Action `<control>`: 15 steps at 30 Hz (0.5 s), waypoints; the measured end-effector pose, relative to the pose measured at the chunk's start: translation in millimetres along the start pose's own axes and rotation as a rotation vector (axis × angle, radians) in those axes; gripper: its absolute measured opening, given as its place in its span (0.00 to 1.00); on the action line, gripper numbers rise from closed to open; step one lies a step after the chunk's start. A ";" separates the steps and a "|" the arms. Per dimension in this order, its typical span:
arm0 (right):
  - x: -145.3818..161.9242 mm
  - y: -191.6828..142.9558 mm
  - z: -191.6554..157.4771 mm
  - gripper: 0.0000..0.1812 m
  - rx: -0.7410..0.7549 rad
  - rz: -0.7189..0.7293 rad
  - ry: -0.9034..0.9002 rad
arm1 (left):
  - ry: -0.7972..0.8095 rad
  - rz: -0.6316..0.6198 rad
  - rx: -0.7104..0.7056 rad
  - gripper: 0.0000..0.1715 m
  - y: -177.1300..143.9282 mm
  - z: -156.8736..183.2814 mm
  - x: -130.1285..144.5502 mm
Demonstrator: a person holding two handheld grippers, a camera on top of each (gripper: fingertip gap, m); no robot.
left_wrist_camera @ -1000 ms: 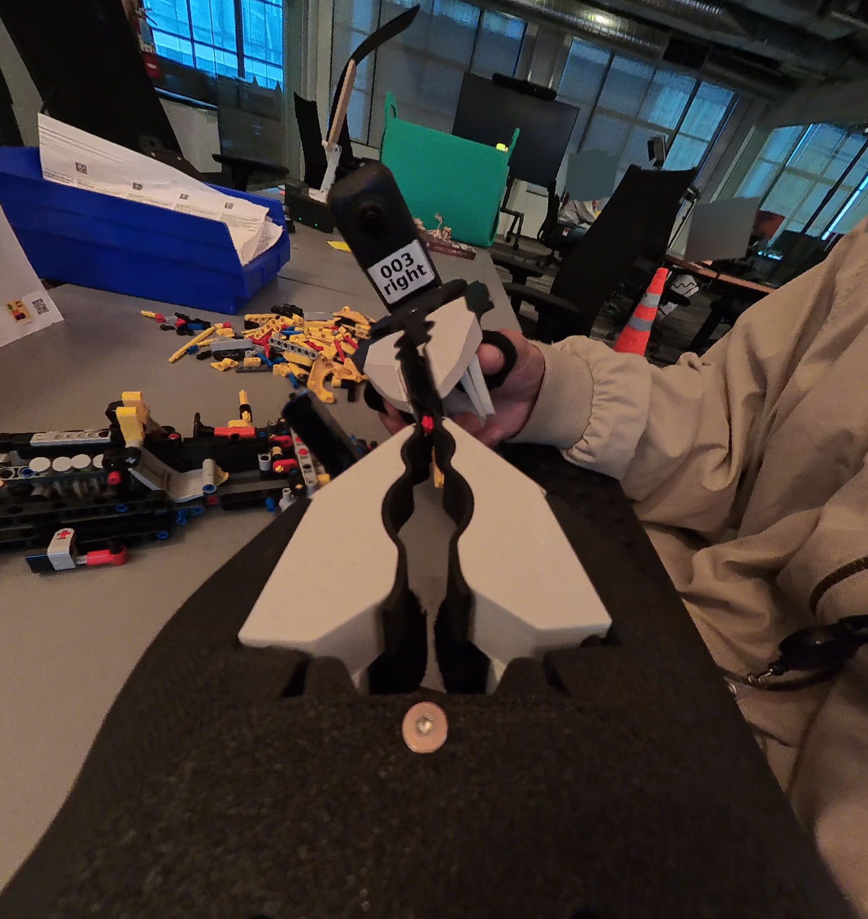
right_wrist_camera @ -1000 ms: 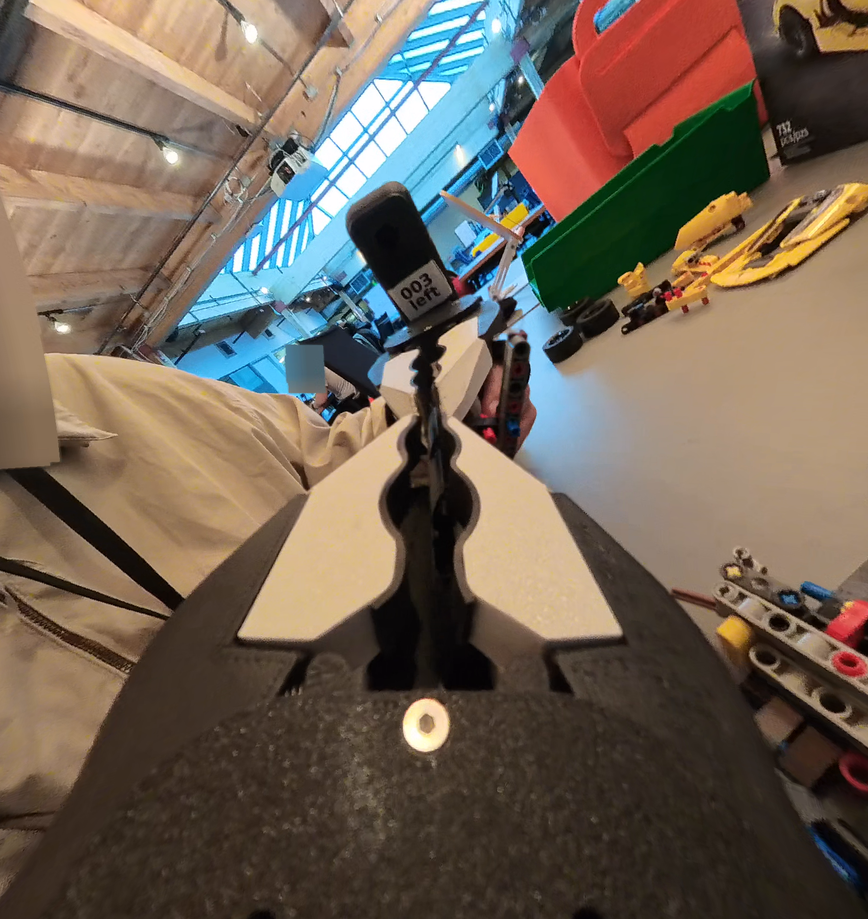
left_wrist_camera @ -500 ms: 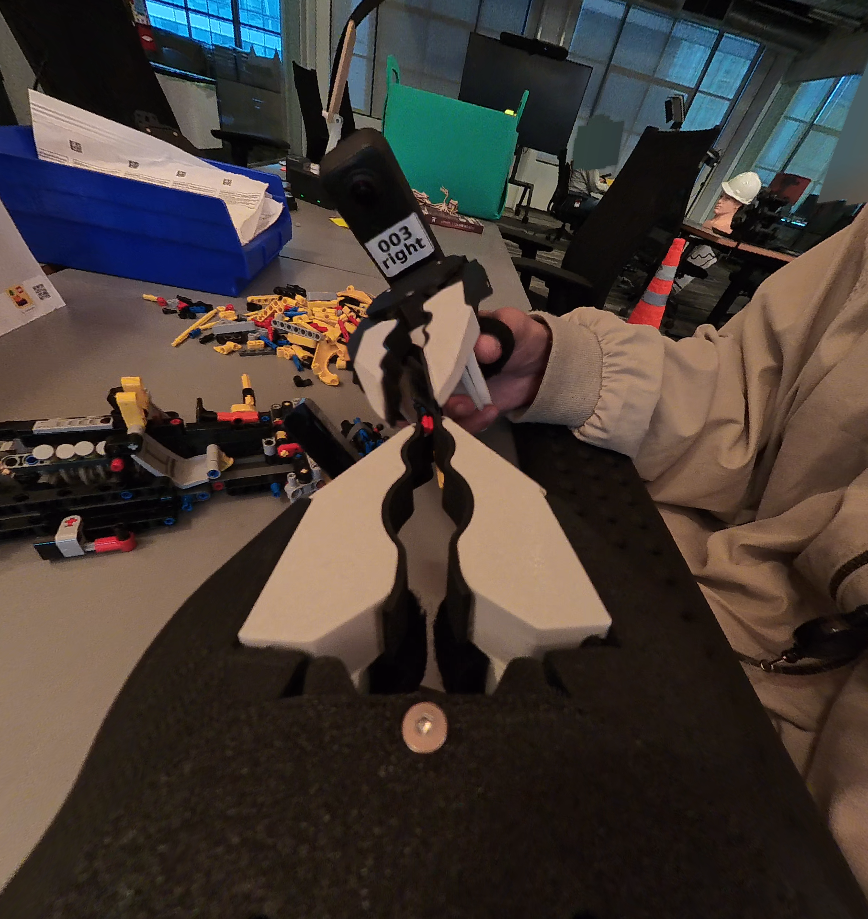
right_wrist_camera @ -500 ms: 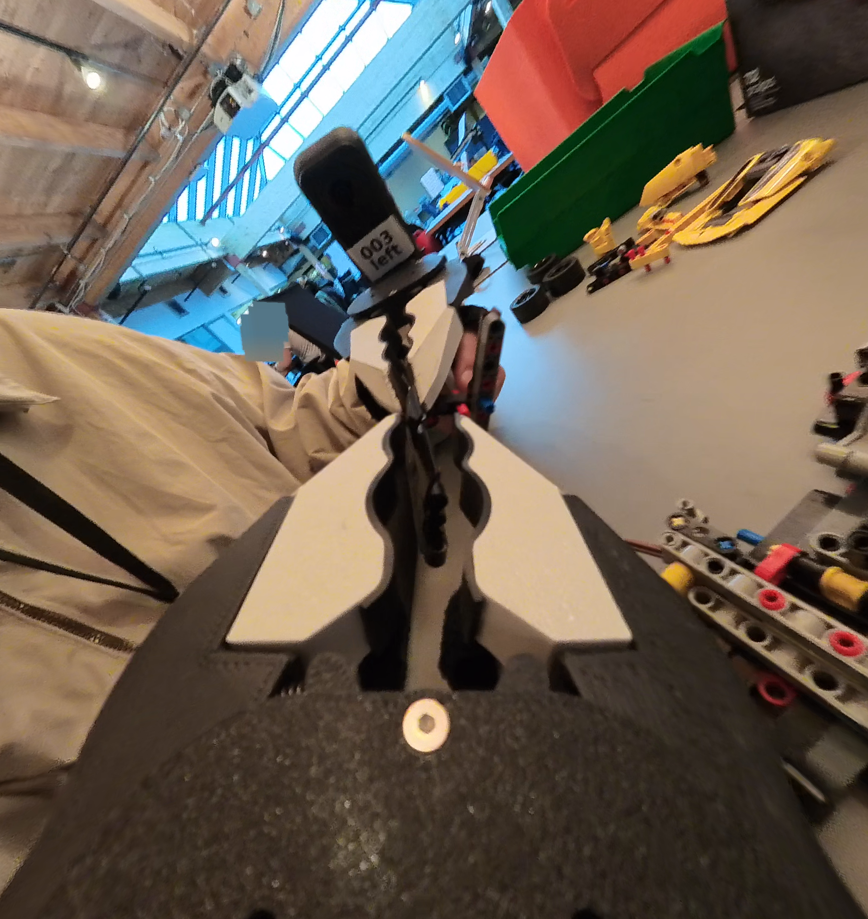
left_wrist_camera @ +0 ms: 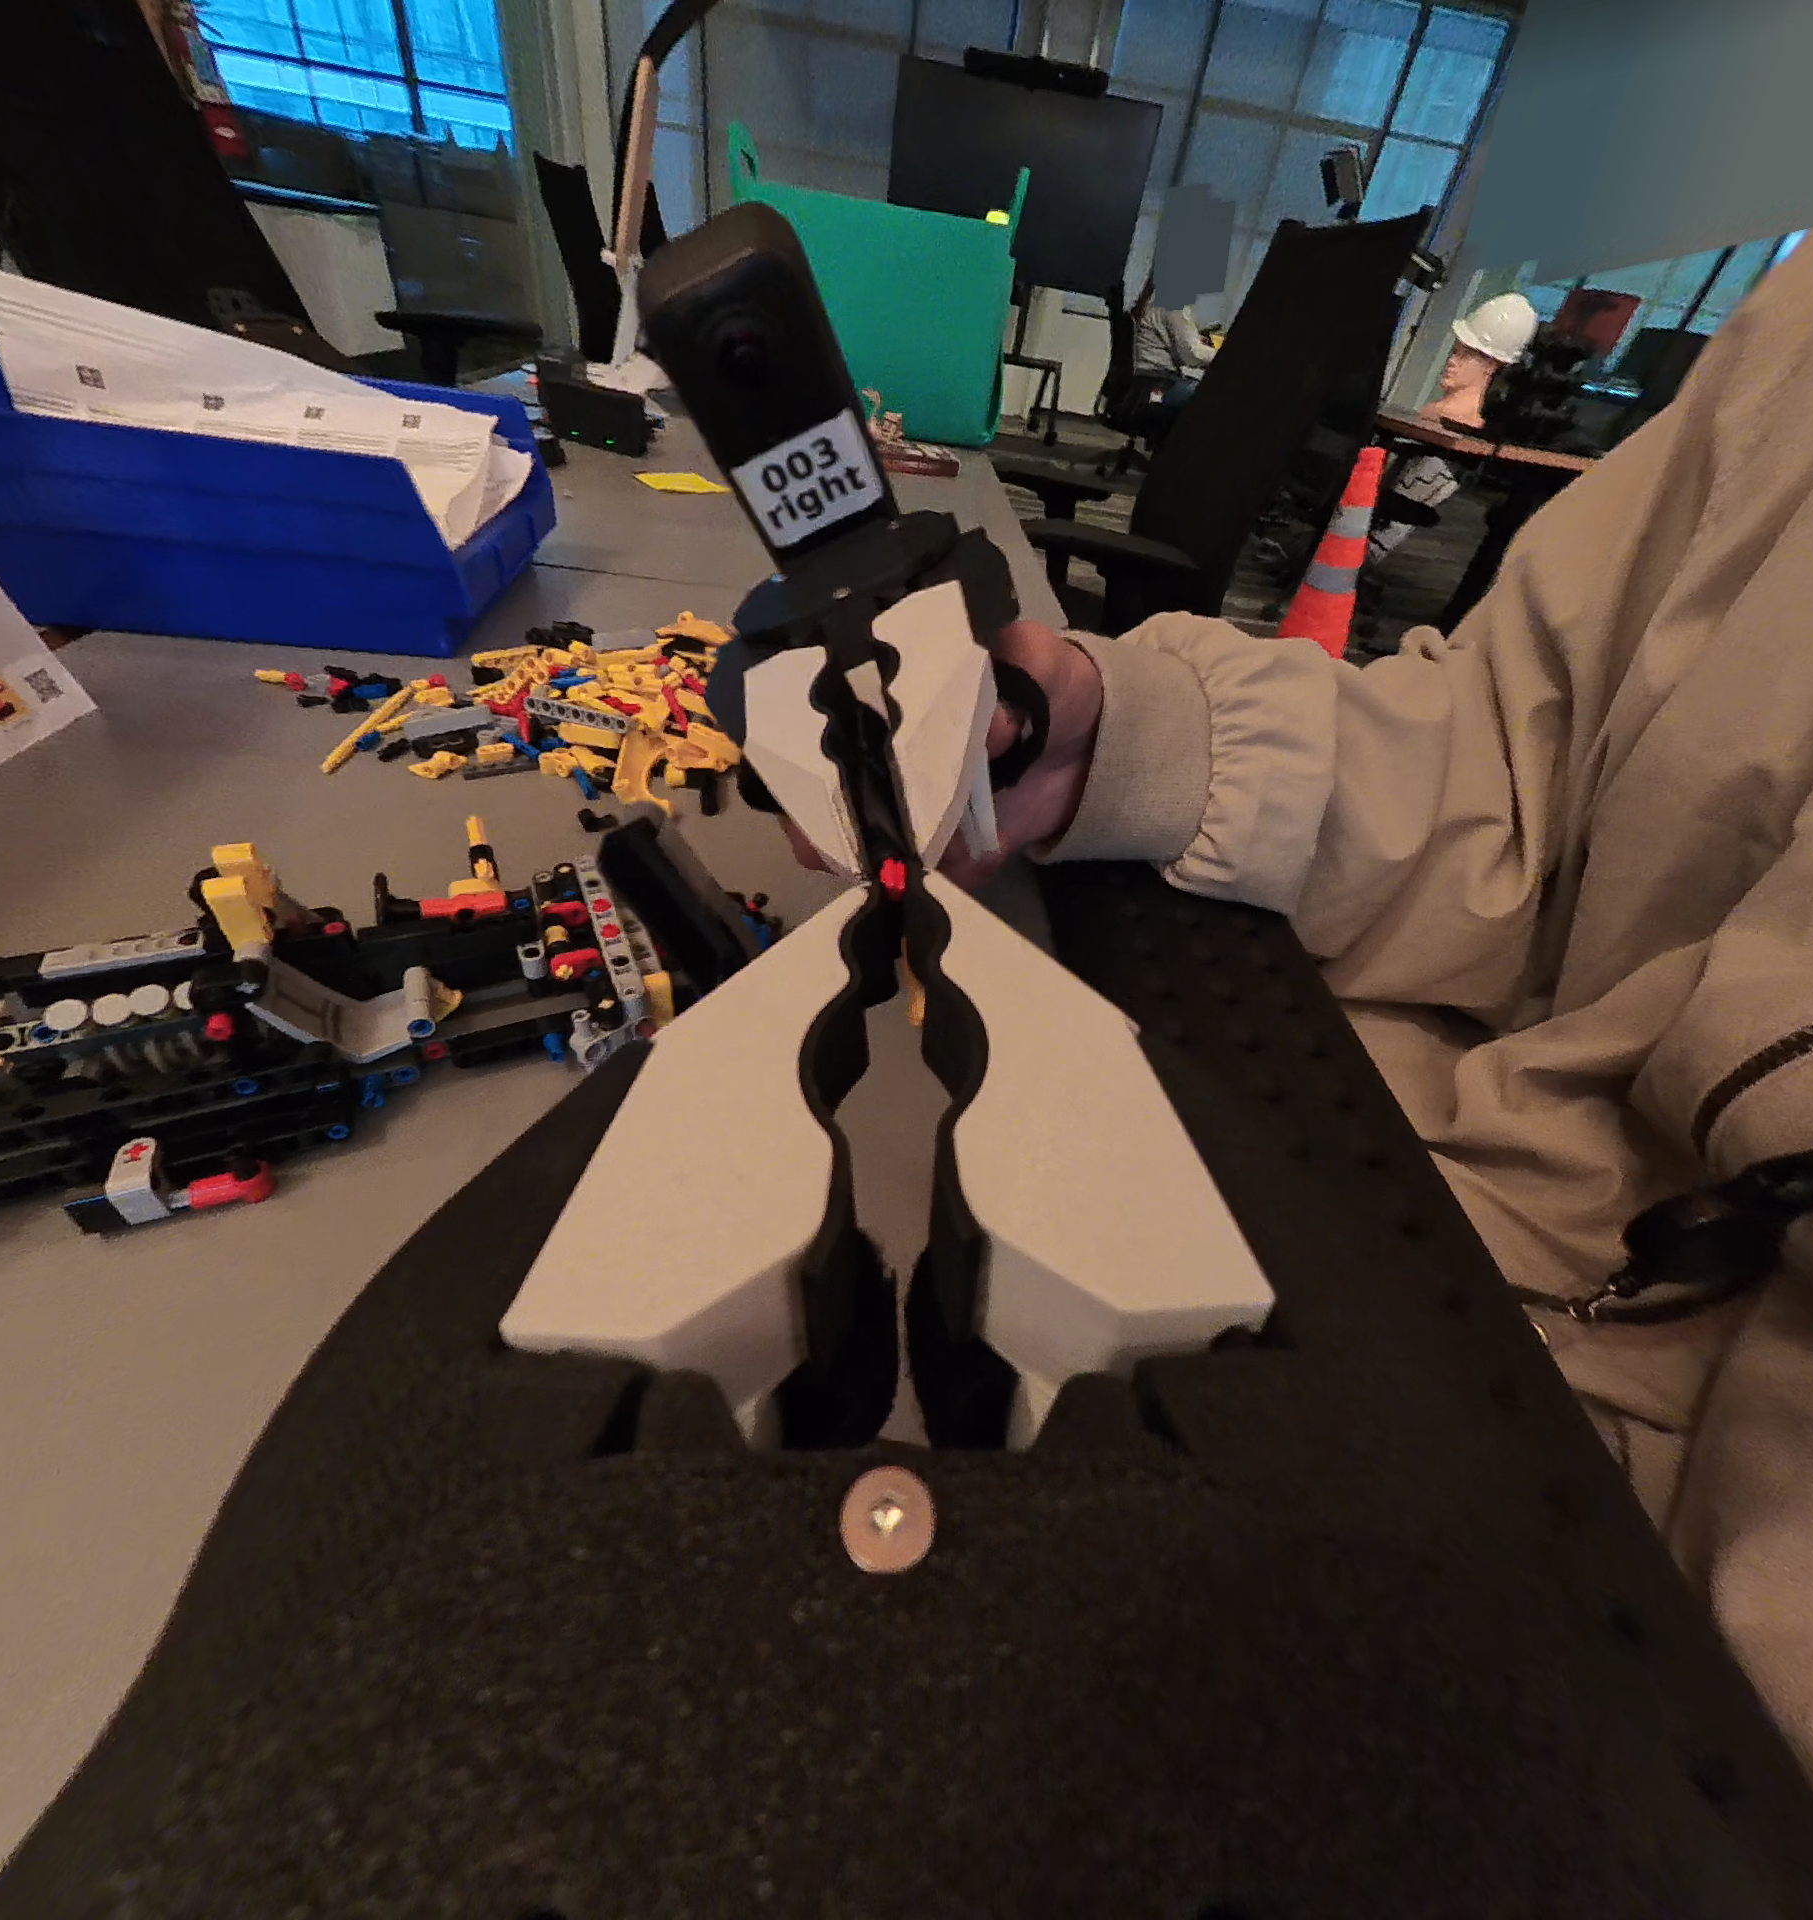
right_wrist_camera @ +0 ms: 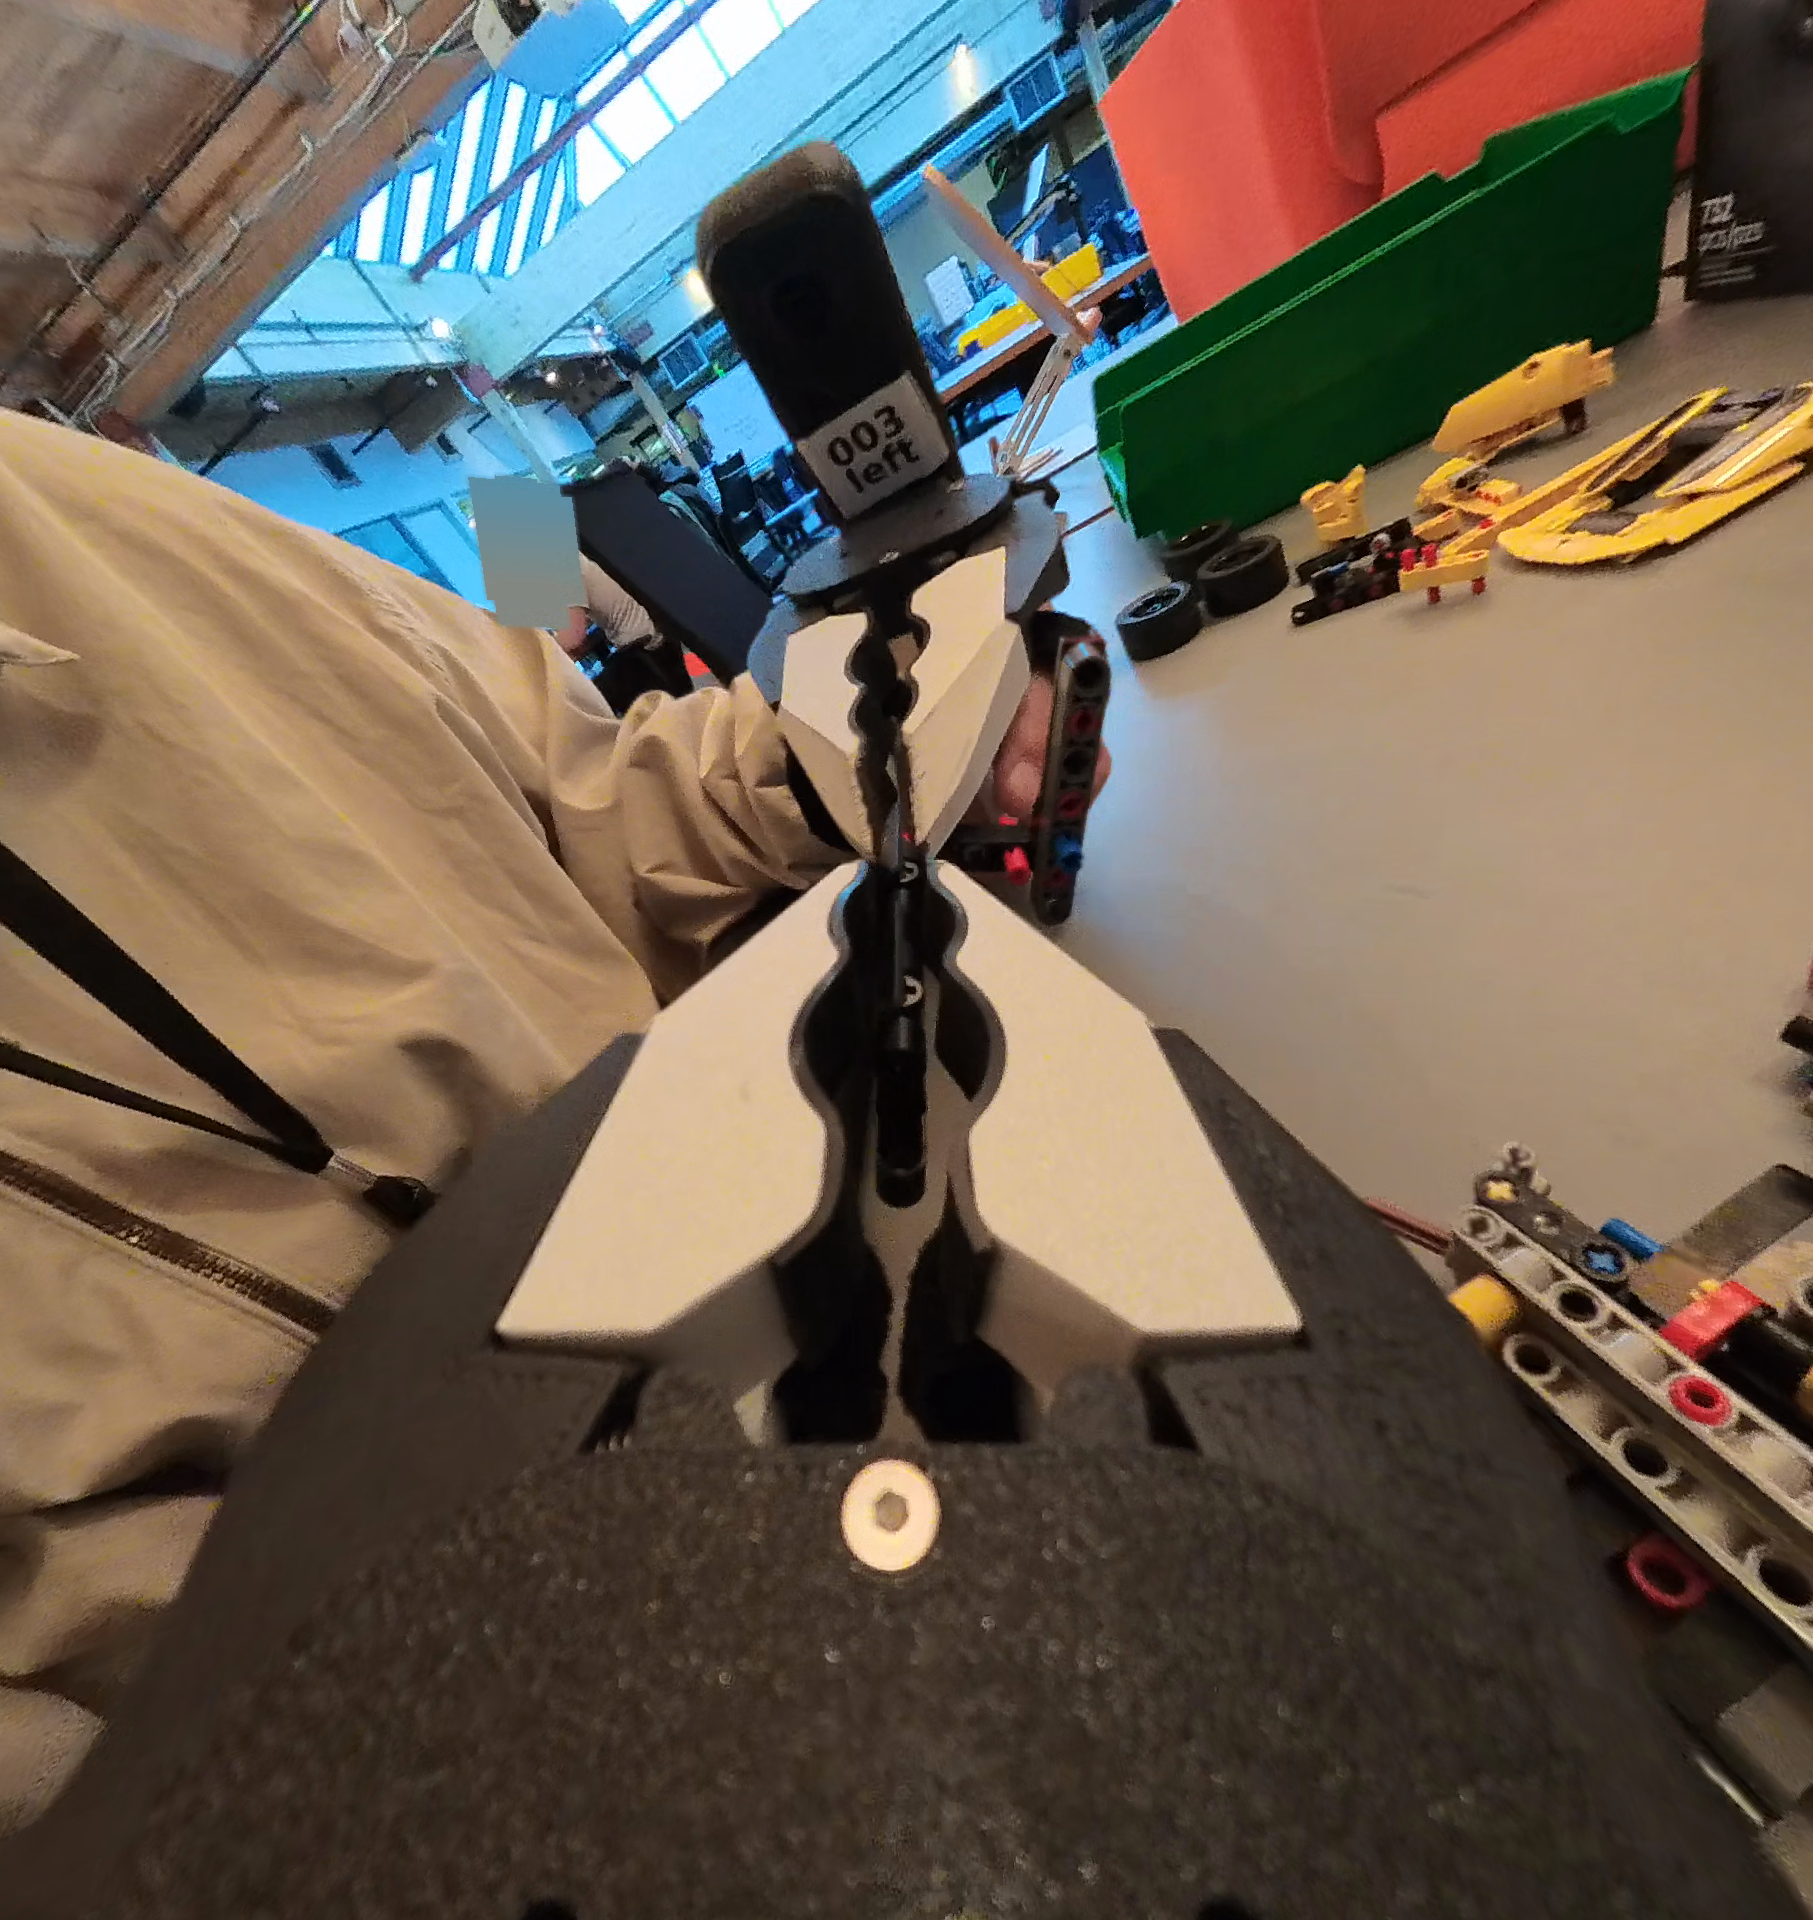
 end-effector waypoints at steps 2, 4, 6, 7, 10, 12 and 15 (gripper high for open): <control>-2.7 -0.4 -1.3 0.03 0.025 -0.005 -0.029 | 0.021 -0.001 -0.004 0.01 -0.7 -0.4 -1.7; -3.1 -0.7 -2.8 0.03 0.015 -0.008 -0.038 | 0.026 0.003 -0.002 0.01 -0.6 0.3 -2.6; -1.0 -1.5 -3.2 0.03 0.008 -0.025 -0.036 | 0.027 0.004 0.006 0.01 -0.3 1.8 -2.2; -2.2 -1.3 -3.8 0.03 0.013 -0.018 -0.044 | 0.027 0.010 0.004 0.01 -1.0 1.6 -2.9; -7.7 -19.7 2.7 0.03 0.058 0.038 -0.017 | 0.010 0.092 -0.050 0.00 -20.9 -7.6 -10.0; -28.1 -82.8 3.6 0.02 0.036 0.279 0.024 | -0.067 0.278 -0.195 0.00 -73.8 -35.1 -23.2; -25.0 -89.5 8.1 0.03 0.058 0.276 0.031 | -0.102 0.256 -0.205 0.00 -68.9 -42.7 -19.4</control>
Point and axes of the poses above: each gripper's, where its closed fingertips meet, y out along the fingers, x out of its underside, z = x × y across the jaws, the point moved 6 cm from there along -y, back along the fingers, and after that the axes turned 15 degrees about y, right-handed, at the moved point
